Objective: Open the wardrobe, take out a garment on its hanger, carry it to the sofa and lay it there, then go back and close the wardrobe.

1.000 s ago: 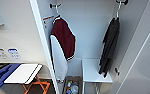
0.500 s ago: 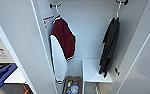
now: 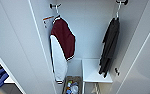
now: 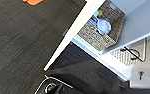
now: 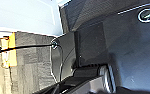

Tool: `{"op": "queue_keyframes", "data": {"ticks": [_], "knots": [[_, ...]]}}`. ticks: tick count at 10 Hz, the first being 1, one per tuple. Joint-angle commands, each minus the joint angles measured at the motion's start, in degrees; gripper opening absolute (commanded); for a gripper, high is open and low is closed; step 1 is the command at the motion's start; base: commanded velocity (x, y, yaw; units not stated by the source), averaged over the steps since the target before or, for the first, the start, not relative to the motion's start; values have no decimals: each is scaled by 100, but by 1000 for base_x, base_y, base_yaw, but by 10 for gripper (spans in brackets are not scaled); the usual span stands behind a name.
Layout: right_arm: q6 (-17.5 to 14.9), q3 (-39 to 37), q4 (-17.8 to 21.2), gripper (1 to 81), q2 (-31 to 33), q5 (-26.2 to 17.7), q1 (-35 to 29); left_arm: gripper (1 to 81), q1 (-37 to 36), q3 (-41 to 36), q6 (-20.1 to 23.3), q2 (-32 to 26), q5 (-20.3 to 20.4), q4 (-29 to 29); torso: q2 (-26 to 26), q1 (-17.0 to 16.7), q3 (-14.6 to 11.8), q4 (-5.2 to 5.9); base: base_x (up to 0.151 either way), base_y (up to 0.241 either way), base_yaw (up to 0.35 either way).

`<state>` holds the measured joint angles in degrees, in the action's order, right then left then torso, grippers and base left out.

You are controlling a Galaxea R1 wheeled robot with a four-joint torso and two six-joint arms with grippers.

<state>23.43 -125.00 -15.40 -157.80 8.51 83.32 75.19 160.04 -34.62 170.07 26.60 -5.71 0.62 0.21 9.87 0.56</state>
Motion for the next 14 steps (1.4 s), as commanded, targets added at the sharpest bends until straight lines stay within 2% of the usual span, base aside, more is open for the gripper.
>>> {"op": "queue_keyframes", "data": {"ticks": [1, 2, 3, 6, 9, 10, 12, 13, 14], "knots": [[-32, -397, -157, 811, -157, -569, -206, 811, -62, -1057, -410, -937, -299, -3918, 0, 0, 0, 0, 0, 0, 0], [-32, -688, -157, 811, -306, -570, -171, 811, 34, -1228, -658, -957, -836, -4591, 0, 0, 0, 0, 0, 0, 0], [-32, -985, -157, 811, -437, -578, -101, 811, 183, -1238, -686, -862, -1144, -4901, 0, 0, 0, 0, 0, 0, 0], [-40, -1570, -183, 811, -738, -745, 198, 811, 694, -1168, -686, -588, -2256, -4905, 0, 0, 0, 0, 0, 0, 0], [-49, -1965, -174, 811, -1037, -789, 418, 811, 809, -1150, -686, -482, -3328, -4835, 0, 0, 0, 0, 0, 0, 0], [-111, -2299, -174, 811, -1213, -877, 418, 811, 809, -1133, -686, -438, -3398, -4826, 2, -2, -2, 0, 0, 0, 0], [-129, -2860, -148, 811, -1625, -1367, 445, 811, 809, -1089, -695, -281, -3398, -4504, 5, -7, -2, 0, 0, 0, 0], [-128, -2941, -104, 811, -1714, -1598, 479, 811, 844, -1027, -748, -140, -3548, -4026, 5, -9, -2, 0, 0, 0, 0], [-128, -2941, -95, 811, -1723, -1746, 488, 811, 844, -862, -748, 0, -3872, -3824, 5, -9, -5, 0, 0, 0, 0]]}}
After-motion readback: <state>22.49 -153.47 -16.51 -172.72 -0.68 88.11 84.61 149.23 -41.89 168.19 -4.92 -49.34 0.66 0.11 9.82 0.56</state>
